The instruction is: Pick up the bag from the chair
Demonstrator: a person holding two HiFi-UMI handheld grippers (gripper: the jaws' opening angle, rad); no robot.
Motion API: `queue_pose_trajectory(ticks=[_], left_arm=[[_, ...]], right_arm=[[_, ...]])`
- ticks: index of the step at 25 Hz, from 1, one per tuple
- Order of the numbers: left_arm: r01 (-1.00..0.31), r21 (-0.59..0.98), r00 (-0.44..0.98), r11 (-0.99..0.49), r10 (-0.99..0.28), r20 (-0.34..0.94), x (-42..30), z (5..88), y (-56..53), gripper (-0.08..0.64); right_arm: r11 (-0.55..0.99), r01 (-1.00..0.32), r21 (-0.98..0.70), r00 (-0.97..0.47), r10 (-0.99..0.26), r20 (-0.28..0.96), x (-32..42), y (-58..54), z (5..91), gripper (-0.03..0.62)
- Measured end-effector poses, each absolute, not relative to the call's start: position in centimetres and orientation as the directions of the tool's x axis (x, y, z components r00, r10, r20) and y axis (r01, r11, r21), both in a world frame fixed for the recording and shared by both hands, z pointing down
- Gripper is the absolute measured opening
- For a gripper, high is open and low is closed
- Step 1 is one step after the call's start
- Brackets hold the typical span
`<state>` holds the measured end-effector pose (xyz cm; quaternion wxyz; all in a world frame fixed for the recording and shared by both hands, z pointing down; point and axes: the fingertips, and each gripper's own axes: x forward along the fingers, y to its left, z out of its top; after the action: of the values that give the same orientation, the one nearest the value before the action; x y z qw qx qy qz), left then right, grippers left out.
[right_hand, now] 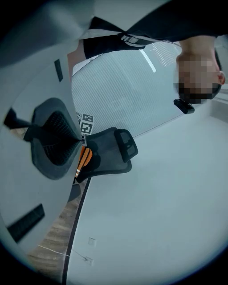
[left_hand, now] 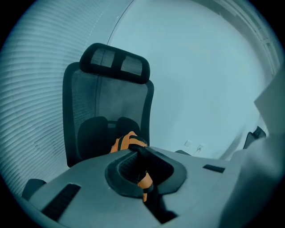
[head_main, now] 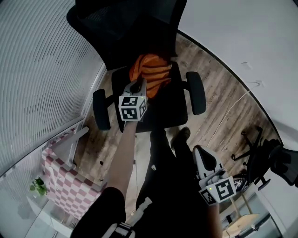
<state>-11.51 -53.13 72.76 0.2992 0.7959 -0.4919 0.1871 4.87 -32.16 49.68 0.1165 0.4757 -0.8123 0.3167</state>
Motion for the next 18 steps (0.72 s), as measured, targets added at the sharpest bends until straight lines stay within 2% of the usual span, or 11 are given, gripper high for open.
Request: queue_pose_trajectory(ticks=[18], left_arm=[[-0.888,0.302,0.458,-0.345,-0.704,0.543,-12.4,63.8,-49.0,0.034]], right_arm=[[0.463,-0.811,-0.358,-0.58,-0.719,0.383,4.6,-31.8,45.5,0.02]])
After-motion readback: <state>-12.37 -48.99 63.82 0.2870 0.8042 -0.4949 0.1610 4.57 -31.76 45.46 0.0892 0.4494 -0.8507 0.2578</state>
